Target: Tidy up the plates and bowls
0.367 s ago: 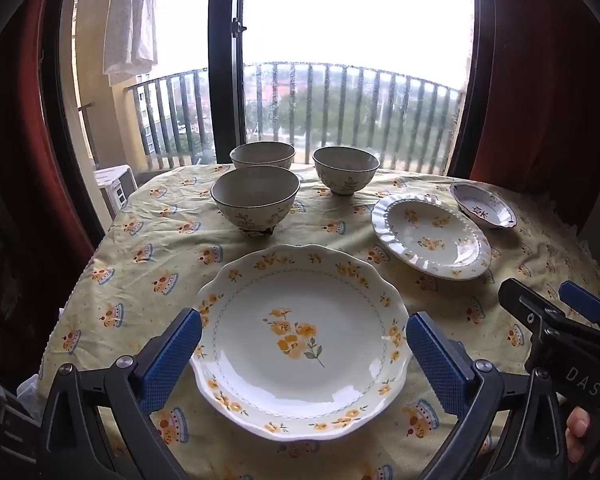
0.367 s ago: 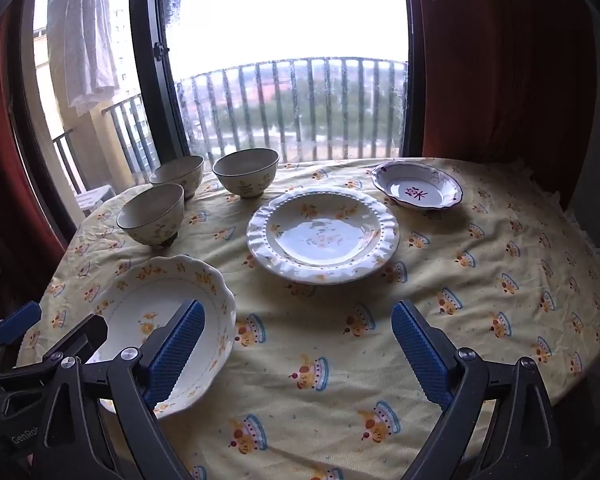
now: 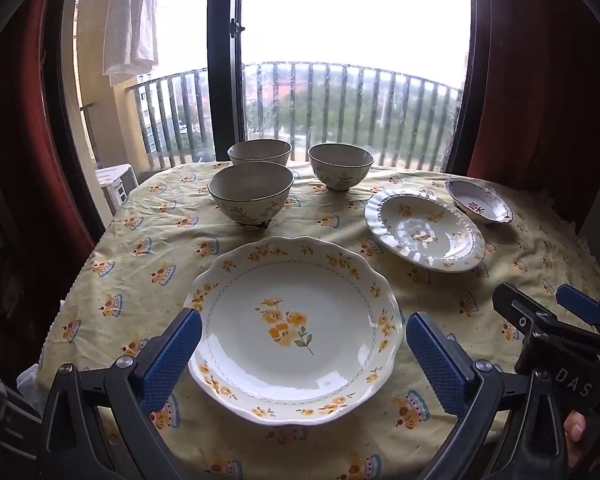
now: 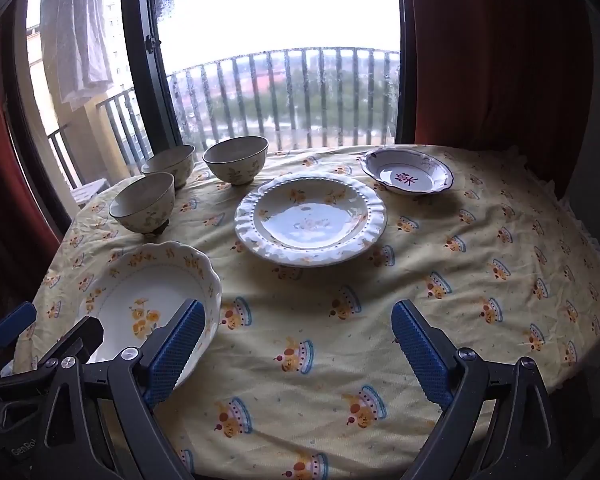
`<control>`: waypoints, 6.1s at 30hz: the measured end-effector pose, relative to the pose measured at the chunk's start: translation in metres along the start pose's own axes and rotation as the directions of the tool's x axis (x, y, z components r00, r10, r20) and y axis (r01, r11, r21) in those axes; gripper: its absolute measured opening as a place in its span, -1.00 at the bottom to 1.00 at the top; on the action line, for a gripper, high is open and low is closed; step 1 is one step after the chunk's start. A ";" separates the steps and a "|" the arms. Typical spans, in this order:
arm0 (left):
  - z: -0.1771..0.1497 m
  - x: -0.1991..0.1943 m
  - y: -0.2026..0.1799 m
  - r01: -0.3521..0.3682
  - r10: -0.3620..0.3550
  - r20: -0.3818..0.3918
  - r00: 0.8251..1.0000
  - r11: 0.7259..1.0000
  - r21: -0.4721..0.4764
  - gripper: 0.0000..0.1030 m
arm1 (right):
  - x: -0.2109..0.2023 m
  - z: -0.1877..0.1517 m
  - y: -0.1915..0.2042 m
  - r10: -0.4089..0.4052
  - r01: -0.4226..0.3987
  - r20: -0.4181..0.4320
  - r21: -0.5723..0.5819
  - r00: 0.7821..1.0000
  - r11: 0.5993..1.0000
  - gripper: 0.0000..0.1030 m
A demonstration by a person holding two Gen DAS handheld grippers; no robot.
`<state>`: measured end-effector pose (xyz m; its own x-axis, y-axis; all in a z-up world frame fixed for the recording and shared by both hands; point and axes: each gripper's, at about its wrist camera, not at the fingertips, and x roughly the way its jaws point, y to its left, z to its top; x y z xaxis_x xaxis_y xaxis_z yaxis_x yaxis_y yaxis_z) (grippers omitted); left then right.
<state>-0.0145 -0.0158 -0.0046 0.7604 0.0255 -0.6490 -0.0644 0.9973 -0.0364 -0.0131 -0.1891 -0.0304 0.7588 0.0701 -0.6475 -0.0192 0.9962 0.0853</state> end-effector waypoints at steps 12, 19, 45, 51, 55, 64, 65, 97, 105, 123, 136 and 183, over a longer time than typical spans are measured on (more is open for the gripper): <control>-0.001 -0.006 -0.002 -0.018 0.019 0.010 1.000 1.000 -0.015 0.98 | -0.010 0.002 0.003 -0.044 0.045 0.026 -0.055 0.999 0.997 0.86; 0.002 -0.007 -0.004 -0.026 0.026 0.025 0.999 1.000 0.003 0.98 | -0.012 0.005 -0.001 -0.031 0.034 0.047 -0.052 0.998 0.998 0.86; 0.005 -0.004 -0.002 -0.037 0.038 0.035 0.999 0.999 -0.010 0.98 | -0.007 0.007 0.006 -0.033 0.036 0.045 -0.073 0.998 0.997 0.87; 0.003 -0.004 0.000 -0.036 0.036 0.036 0.999 0.999 -0.011 0.98 | -0.007 0.007 0.007 -0.034 0.037 0.043 -0.076 0.999 0.996 0.87; 0.001 -0.006 0.000 -0.031 0.031 0.035 0.999 0.999 -0.009 0.98 | -0.009 0.006 0.007 -0.041 0.044 0.047 -0.074 0.998 0.996 0.87; 0.000 -0.007 -0.001 -0.032 0.032 0.036 0.999 0.999 -0.008 0.98 | -0.011 0.004 0.005 -0.049 0.053 0.048 -0.071 0.998 0.996 0.87; 0.000 -0.006 -0.001 -0.032 0.032 0.036 0.999 0.999 -0.009 0.98 | -0.011 0.004 0.005 -0.050 0.053 0.048 -0.072 0.998 0.996 0.87; 0.018 0.019 0.019 -0.090 0.091 -0.021 0.996 0.995 0.047 0.97 | 0.016 0.022 0.024 0.016 -0.016 -0.005 -0.041 1.000 0.999 0.84; 0.029 0.058 0.051 -0.057 0.061 -0.093 0.994 0.997 0.046 0.79 | 0.069 0.036 0.063 0.065 -0.064 -0.132 0.011 0.989 0.998 0.79; 0.020 0.143 0.079 0.061 -0.024 -0.418 0.908 0.995 0.076 0.34 | 0.142 0.020 0.109 -0.087 0.083 -0.348 -0.027 0.934 0.996 0.60; 0.026 0.164 0.089 0.090 -0.059 -0.498 0.865 0.995 0.038 0.08 | 0.162 0.010 0.110 -0.131 0.119 -0.451 -0.054 0.883 0.991 0.22; 0.012 0.129 -0.154 0.067 -0.048 -0.455 0.889 0.997 0.026 0.20 | 0.126 0.040 -0.117 -0.112 0.075 -0.420 -0.104 0.901 0.992 0.31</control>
<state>0.1010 -0.1655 -0.0737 0.3857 -0.0566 -0.9209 0.0036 0.9982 -0.0599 0.1106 -0.2992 -0.0918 0.4124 -0.0270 -0.9106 -0.0294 0.9986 -0.0429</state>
